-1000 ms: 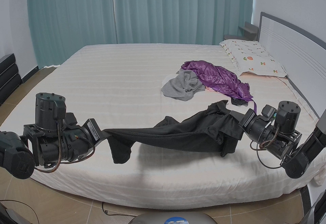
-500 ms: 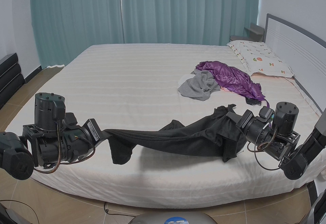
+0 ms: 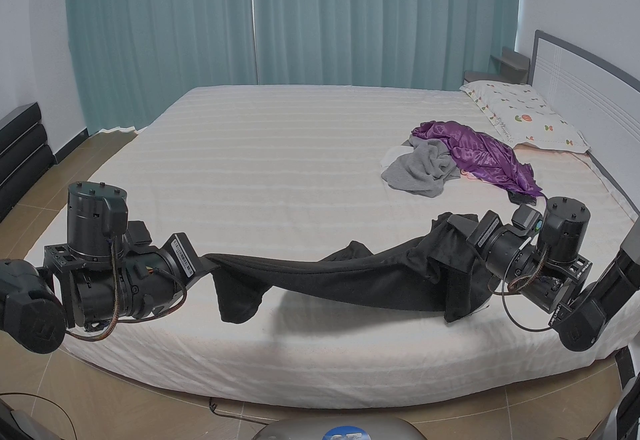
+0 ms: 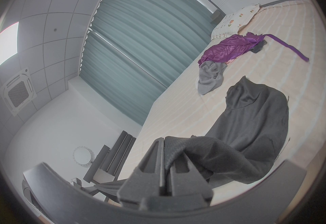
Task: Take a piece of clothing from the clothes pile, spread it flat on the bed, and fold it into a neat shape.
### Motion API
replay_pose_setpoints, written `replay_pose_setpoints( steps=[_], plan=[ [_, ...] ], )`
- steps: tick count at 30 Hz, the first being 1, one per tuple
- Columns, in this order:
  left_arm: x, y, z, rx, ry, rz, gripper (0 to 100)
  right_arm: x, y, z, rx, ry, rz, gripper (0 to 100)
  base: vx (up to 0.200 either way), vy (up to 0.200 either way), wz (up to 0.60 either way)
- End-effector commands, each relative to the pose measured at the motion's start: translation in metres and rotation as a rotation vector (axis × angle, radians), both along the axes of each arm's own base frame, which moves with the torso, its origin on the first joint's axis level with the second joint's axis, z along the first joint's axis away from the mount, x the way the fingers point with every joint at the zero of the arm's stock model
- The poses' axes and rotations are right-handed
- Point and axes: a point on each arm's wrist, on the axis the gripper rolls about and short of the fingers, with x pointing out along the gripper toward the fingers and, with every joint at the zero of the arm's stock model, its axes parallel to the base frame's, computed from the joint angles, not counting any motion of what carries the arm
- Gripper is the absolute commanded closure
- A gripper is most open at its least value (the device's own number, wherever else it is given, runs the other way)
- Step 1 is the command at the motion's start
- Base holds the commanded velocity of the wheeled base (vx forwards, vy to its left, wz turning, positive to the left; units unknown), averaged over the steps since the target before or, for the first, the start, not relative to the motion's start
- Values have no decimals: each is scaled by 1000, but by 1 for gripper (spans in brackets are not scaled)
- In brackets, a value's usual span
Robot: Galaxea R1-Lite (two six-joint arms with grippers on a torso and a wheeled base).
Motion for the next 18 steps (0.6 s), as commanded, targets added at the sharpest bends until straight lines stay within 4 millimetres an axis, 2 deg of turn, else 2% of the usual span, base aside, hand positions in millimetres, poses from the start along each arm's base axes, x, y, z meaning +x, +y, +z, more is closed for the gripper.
replay_pose_setpoints(
  steps=[1, 15, 18],
  plan=[
    [0, 0, 0, -1, 0, 1, 100, 0, 0, 2, 7, -16, 0, 100, 0, 200, 0],
    [1, 1, 1, -1, -3, 5, 100, -1, 0, 2, 10, -23, -1, 100, 0, 200, 0],
    [0, 1, 1, -2, -6, 6, 100, -2, -1, 4, 13, -30, -4, 100, 0, 0, 0]
  ],
)
